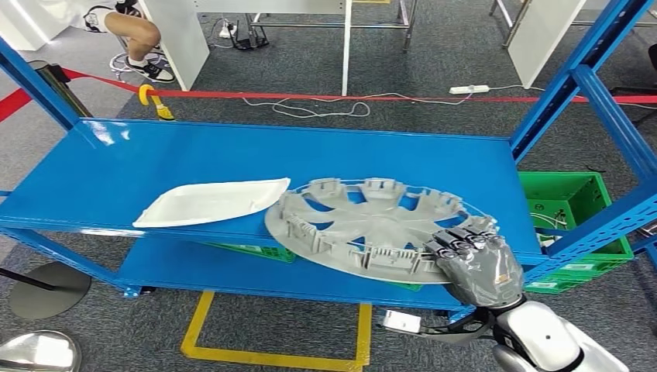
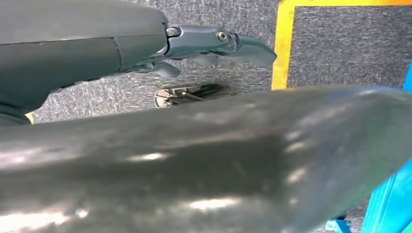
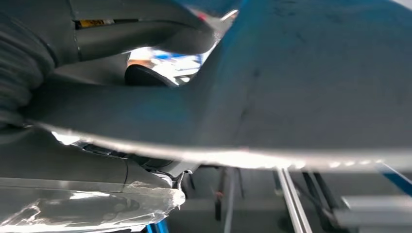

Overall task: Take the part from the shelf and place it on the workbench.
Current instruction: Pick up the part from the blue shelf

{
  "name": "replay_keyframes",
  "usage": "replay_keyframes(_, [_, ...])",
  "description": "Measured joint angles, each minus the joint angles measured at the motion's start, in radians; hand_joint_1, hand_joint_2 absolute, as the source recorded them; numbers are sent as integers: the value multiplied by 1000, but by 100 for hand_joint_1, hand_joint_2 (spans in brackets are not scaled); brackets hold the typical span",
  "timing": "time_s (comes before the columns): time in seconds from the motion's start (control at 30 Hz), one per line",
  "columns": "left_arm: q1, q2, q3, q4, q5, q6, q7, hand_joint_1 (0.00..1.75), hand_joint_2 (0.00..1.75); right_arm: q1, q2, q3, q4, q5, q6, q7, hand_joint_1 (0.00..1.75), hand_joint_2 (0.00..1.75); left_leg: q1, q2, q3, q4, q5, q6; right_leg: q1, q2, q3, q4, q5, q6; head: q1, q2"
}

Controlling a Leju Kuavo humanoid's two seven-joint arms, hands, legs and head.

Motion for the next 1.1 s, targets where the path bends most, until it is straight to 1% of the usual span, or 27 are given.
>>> replay_keyframes(0.13, [-2,0,0,2,-2,-3,-1,0,175,-2,-7,-2,-58,-2,-9,-7,175,175,0,0,0,0,0,0,0,0,0,0,0,0,0,0])
replay_keyframes(0.3, [-6,-6,0,16,-16,-9,22,0,175,5,-20,-8,-77,2,-26,-17,175,175,-1,0,0,0,0,0,-1,0,0,0,0,0,0,0])
replay_keyframes(0.47, [-9,-17,-1,42,-57,11,62,0,175,15,-26,-13,-110,13,-63,-25,175,175,0,0,0,0,0,0,0,0,0,0,0,0,0,0])
replay_keyframes(0.67, [-12,-29,-1,59,-64,16,69,0,175,16,-29,-18,-131,14,-69,-26,175,175,0,0,0,0,0,0,0,0,0,0,0,0,0,0])
replay_keyframes(0.8, [-12,-33,-1,65,-76,6,80,0,0,16,-30,-18,-141,15,-72,-29,175,175,0,0,0,0,0,0,0,0,0,0,0,0,0,0])
replay_keyframes(0.93, [-13,-40,-1,77,-98,-7,95,0,175,15,-30,-21,-161,13,-73,-35,175,175,0,0,0,0,0,0,0,0,0,0,0,0,0,0])
replay_keyframes(1.1, [-16,-50,-1,96,-120,-22,114,0,175,15,-30,-22,-174,10,-74,-38,175,175,0,0,0,0,0,0,0,0,0,0,0,0,0,0])
